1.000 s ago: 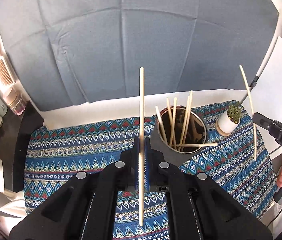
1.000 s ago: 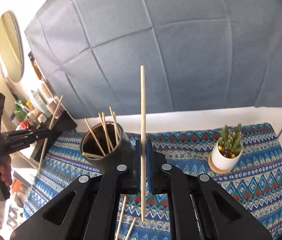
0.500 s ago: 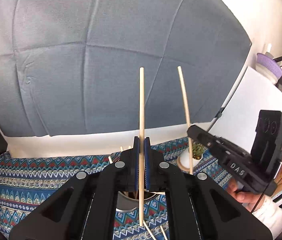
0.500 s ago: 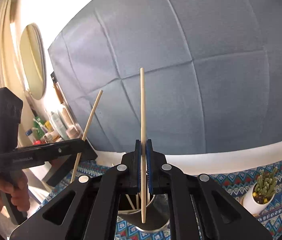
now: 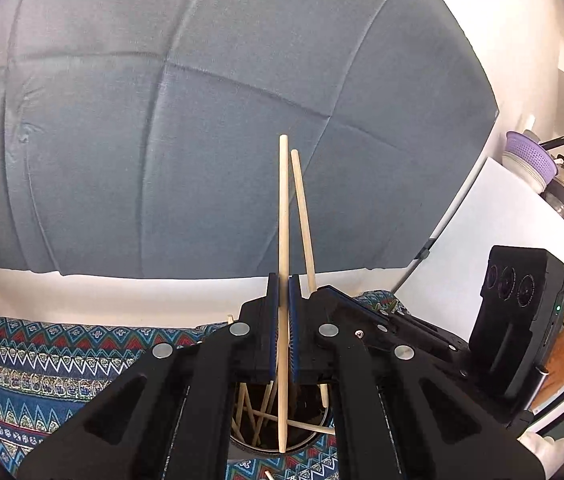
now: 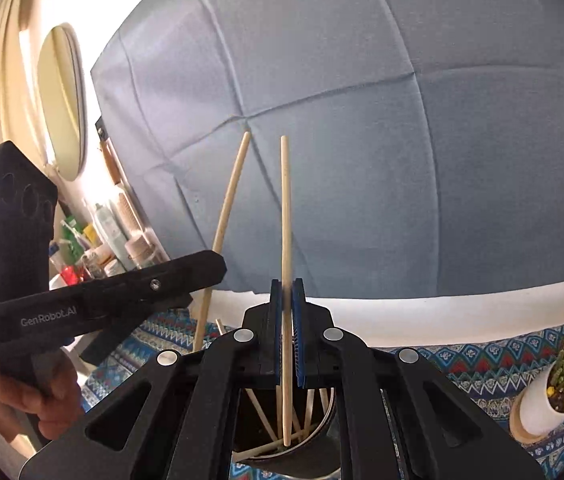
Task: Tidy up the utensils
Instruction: 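Lower the sticks into the black cup and open both tools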
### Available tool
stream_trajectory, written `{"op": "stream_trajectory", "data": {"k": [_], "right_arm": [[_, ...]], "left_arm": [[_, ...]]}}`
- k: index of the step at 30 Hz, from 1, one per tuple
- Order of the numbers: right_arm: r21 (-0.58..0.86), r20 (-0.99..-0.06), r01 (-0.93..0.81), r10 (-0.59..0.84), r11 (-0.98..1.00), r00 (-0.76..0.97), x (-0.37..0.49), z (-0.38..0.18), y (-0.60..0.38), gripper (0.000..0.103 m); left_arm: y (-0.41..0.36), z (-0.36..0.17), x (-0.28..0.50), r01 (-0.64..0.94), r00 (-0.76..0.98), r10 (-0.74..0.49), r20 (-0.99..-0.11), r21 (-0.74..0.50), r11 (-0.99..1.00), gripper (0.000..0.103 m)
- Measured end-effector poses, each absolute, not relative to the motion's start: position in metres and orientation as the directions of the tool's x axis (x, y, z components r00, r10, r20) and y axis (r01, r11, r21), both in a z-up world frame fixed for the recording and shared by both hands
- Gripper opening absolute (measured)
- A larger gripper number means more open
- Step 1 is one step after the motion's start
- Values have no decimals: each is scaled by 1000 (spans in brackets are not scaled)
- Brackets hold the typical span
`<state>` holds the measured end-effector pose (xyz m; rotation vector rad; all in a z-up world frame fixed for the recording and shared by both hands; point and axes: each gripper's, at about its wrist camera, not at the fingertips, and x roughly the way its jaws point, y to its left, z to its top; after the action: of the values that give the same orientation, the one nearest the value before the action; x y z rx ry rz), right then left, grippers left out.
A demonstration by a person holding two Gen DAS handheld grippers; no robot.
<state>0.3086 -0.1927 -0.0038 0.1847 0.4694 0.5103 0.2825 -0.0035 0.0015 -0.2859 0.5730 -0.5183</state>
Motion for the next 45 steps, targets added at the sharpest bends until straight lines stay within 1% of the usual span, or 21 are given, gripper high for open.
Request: {"op": "stream_trajectory", "data": {"k": [2, 7, 13, 16, 23, 28, 38, 45], "right_arm": [[292, -387, -429, 516, 855, 764, 311, -6, -190, 5], [289, -389, -424, 510, 858, 767, 312, -15, -189, 5], [291, -415, -422, 510, 859, 753, 303, -28, -194, 5], [281, -428, -426, 509, 860, 747, 297, -31, -196, 5], [262, -454, -425, 499, 867, 738, 283, -36, -202, 5], [242, -479, -429, 492, 870, 727, 274, -38, -201, 5], [171, -547, -426, 445, 889, 709, 266, -44, -192, 5], [145, -564, -424, 427, 894, 707, 263, -42, -189, 5]], "left_arm": [[-6, -2, 285, 383, 720, -539, -436, -398, 834, 5], [-18, -8, 286, 394, 732, -526, -432, -361, 845, 5], [-18, -24, 283, 384, 734, -522, -434, -369, 846, 5], [-19, -30, 279, 373, 734, -499, -460, -341, 863, 5], [-16, -35, 267, 363, 742, -466, -482, -295, 884, 5], [-13, -36, 258, 365, 744, -434, -508, -235, 901, 5], [-17, -26, 241, 372, 756, -387, -528, -140, 918, 6], [-21, -22, 236, 374, 757, -367, -542, -102, 922, 6]]}}
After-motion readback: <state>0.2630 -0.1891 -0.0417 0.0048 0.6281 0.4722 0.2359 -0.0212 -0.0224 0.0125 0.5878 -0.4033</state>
